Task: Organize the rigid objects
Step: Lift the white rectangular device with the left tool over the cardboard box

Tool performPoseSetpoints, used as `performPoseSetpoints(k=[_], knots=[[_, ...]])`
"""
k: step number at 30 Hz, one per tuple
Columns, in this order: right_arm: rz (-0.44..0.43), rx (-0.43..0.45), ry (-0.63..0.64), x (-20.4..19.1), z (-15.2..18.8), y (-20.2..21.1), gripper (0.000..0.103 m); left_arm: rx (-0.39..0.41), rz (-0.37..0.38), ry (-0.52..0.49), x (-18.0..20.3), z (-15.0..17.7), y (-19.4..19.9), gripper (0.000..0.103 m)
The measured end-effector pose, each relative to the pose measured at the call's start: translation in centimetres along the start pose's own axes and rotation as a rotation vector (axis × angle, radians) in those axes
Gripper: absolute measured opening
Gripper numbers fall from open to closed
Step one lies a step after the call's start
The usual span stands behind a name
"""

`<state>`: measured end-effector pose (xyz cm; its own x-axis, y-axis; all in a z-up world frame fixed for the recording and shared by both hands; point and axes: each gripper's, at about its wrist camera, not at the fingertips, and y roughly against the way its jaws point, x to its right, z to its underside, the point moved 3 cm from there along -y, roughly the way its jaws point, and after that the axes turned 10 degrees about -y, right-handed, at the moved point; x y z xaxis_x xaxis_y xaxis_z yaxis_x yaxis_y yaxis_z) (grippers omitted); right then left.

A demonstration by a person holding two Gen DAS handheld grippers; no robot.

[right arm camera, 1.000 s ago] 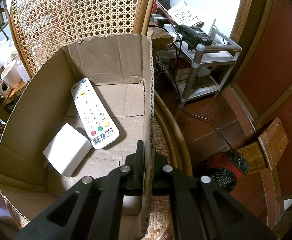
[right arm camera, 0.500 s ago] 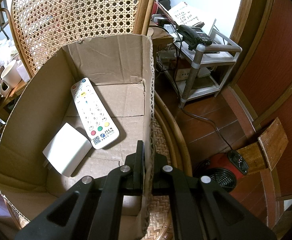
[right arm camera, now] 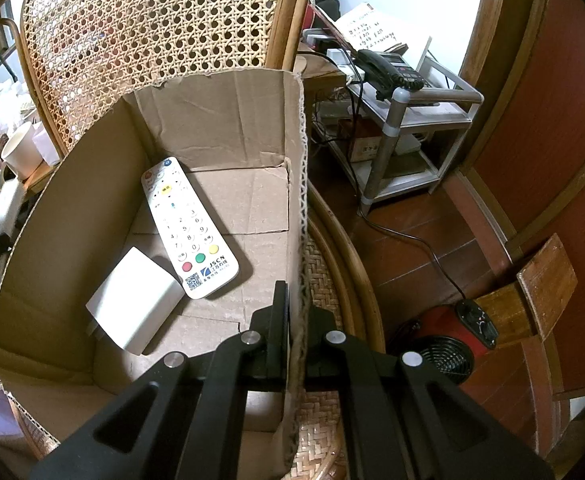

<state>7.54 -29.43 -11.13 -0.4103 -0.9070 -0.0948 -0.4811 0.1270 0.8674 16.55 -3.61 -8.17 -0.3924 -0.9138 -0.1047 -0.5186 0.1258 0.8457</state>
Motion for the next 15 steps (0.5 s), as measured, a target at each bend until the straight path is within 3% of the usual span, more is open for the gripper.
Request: performPoseSetpoints(k=[7, 15], knots=[[-0.001, 0.000, -0.002, 0.0, 0.0, 0.0, 0.005, 0.174, 0.015, -0.019, 2.4, -1.6, 3.5, 0.046], [0.000, 0.000, -0.001, 0.0, 0.0, 0.0, 0.005, 0.278, 0.096, -0.019, 5.5, -2.9, 5.8, 0.047]])
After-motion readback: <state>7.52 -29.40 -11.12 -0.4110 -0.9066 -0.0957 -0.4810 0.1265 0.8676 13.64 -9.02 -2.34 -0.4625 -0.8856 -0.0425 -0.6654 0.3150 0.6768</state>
